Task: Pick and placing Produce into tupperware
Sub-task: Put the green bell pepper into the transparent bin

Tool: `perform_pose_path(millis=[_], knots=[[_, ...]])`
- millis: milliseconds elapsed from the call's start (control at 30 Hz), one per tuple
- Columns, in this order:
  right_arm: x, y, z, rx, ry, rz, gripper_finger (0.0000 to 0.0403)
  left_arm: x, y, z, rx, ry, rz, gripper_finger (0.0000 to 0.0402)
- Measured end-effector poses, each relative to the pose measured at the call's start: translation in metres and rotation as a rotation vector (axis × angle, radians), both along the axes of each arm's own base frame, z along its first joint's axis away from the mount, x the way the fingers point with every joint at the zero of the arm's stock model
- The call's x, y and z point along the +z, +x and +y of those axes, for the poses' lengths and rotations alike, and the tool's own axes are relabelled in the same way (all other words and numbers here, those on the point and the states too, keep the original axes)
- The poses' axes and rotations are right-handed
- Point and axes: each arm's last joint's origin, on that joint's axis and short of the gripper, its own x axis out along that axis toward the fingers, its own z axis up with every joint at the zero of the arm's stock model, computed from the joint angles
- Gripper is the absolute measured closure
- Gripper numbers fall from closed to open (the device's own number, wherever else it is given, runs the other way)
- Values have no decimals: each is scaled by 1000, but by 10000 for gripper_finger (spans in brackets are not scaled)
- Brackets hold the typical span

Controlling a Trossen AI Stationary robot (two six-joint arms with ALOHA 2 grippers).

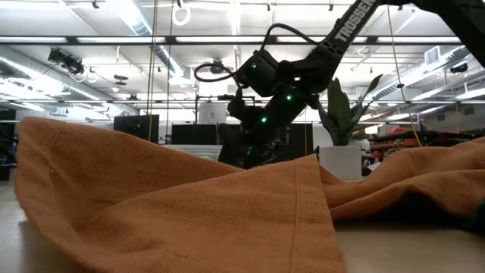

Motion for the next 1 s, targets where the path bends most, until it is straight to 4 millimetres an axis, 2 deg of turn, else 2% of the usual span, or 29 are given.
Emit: perform_pose_path(millis=[367,1000], knots=[[-1,18,-3,18,-17,-5,57,0,0,0,0,0,1,230],[-5,16,-2,12,15,36,141,0,0,0,0,2,4,230]])
